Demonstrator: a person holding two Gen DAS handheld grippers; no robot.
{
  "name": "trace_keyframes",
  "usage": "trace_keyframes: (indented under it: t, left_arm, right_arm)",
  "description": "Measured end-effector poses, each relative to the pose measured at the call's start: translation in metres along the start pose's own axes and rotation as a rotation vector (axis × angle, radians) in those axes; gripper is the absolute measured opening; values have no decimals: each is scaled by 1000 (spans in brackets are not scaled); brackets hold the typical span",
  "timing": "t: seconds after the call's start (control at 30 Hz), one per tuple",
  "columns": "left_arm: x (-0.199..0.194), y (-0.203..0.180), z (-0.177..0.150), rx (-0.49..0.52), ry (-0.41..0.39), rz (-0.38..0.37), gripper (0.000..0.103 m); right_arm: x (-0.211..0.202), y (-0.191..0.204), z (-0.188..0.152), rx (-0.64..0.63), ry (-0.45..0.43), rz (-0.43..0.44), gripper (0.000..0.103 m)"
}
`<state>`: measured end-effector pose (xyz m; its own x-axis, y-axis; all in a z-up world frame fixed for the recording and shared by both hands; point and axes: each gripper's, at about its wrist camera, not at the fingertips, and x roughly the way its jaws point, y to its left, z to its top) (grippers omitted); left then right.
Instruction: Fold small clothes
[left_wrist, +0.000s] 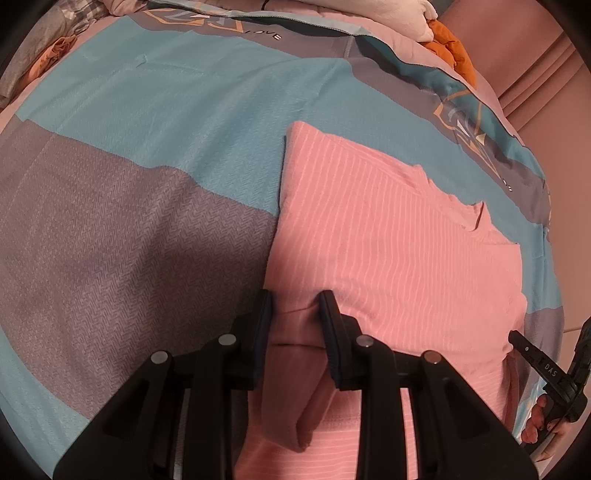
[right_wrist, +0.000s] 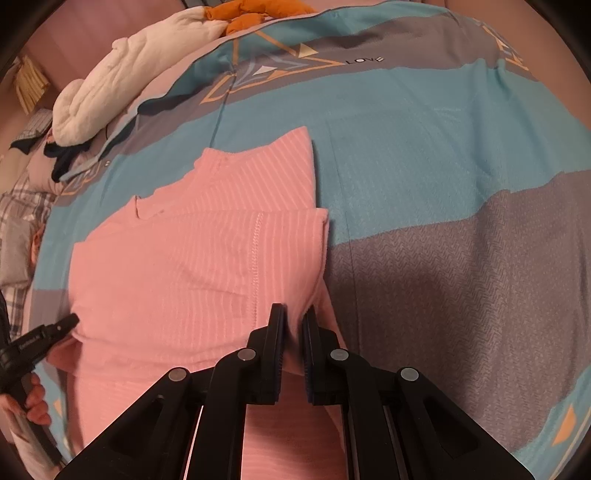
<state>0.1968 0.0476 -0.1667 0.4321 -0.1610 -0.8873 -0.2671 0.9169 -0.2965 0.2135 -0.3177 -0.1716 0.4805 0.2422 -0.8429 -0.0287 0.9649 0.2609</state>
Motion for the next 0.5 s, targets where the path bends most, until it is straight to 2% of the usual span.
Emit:
trace_keyframes:
  t: [0.2,0.27,0.5]
  left_arm:
    - [-1,3,0,-15,6,-10,31]
    - [-1,5,0,-26,13,-2,38]
    - [-2,9,-2,-50,17,-28,38]
  right_arm:
    - [1,1,-1,-1,-3,-10,8]
    - [2,2,-1,-2,-5,-14,8]
    - [3,0,-2,8,-7,-19,8]
